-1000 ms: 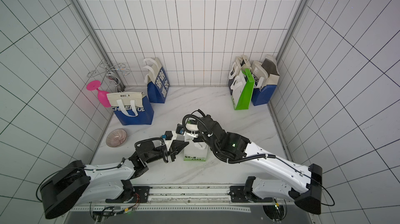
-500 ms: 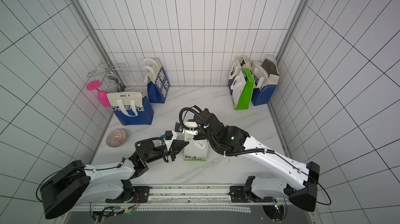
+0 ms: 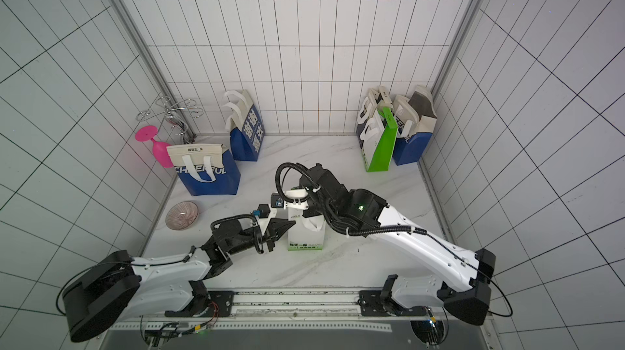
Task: Open the takeout bag
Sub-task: Open the takeout bag at the center of the board.
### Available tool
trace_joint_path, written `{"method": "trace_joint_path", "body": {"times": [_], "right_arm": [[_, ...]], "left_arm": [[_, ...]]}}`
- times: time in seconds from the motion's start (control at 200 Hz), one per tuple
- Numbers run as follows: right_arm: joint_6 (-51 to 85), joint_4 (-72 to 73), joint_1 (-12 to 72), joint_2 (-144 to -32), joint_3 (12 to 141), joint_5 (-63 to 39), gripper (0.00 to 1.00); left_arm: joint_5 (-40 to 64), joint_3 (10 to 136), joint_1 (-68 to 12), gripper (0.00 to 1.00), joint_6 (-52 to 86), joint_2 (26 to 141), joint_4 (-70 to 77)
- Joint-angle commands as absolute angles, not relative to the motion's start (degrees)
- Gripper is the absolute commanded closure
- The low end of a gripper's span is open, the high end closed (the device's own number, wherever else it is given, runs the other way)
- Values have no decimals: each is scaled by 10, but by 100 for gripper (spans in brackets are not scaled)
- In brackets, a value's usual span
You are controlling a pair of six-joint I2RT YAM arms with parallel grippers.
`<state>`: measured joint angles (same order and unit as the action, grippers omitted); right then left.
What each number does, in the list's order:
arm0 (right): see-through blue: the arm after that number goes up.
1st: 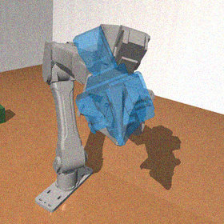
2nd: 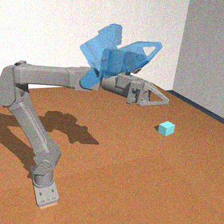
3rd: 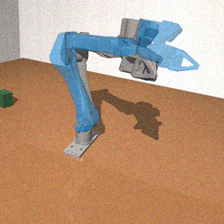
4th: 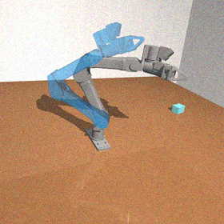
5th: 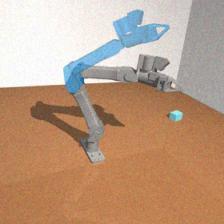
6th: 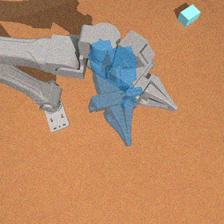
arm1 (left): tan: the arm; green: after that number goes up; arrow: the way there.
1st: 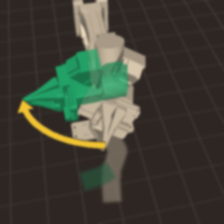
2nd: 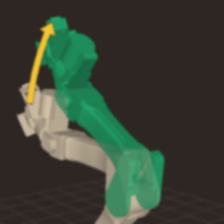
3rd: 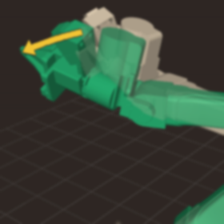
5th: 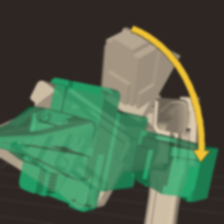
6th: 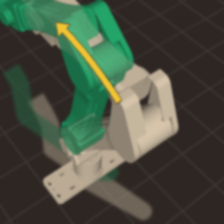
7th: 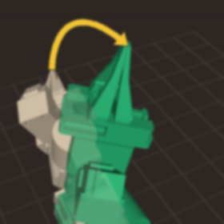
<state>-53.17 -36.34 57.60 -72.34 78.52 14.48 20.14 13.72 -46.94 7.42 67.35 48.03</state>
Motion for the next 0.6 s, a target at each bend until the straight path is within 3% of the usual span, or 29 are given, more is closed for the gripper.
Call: {"method": "trace_joint_path", "body": {"times": [0.0, 0.595], "right_arm": [[-555, -339, 562, -716, 903, 170, 100], [-595, -381, 549, -739, 961, 154, 100]], "left_arm": [[208, 140, -474, 100, 62, 669, 464], [205, 141, -477, 100, 58, 673, 461]]}}
